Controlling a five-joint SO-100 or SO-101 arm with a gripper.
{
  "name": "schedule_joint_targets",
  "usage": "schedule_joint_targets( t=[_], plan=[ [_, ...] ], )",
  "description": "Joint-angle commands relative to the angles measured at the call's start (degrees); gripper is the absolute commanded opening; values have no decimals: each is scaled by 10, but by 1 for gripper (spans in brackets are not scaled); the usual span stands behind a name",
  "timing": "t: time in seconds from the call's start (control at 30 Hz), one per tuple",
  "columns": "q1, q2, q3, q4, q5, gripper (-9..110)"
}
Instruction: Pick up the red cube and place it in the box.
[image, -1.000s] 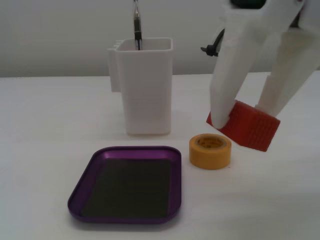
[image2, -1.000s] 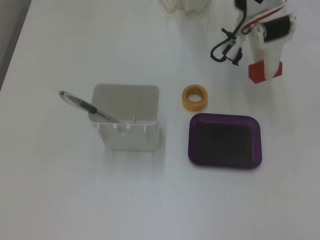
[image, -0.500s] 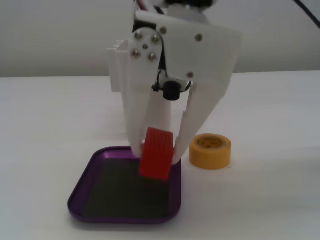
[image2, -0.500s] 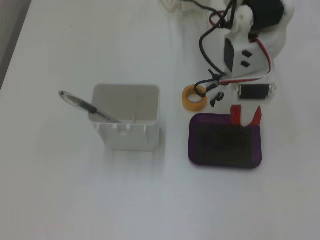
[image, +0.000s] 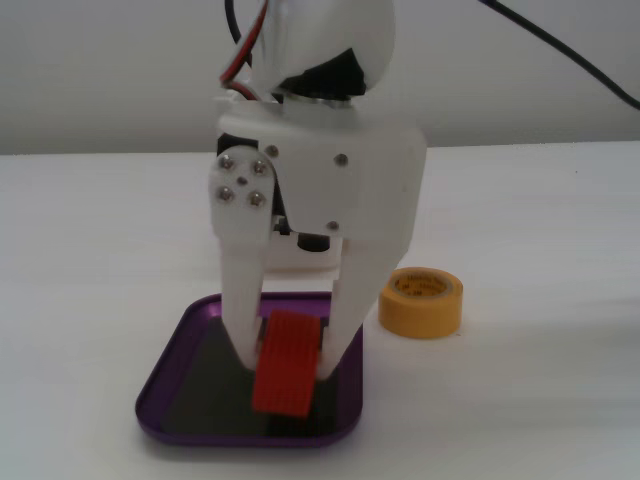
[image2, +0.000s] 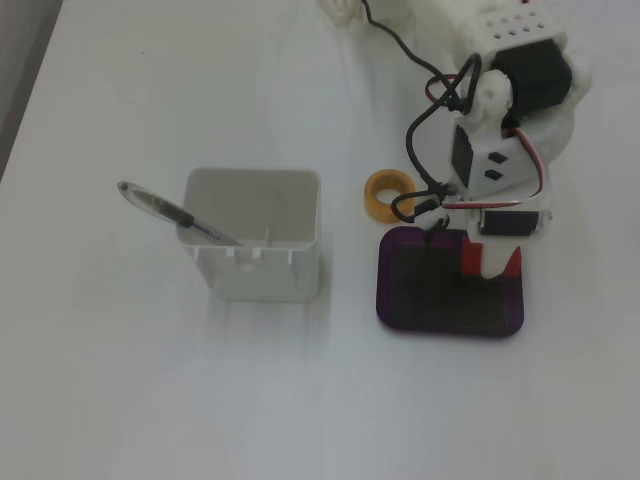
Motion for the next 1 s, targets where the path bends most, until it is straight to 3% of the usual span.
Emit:
schedule_joint_targets(
  t=[0.0, 0.27, 0.5, 0.63, 0.97],
  plan=[
    [3, 4, -47, 20, -4, 1],
    [0, 10, -54, 69, -4, 17],
    [1, 26, -91, 121, -4, 17],
    [0, 119, -94, 128, -4, 17],
    [2, 461, 207, 128, -5, 17]
  ],
)
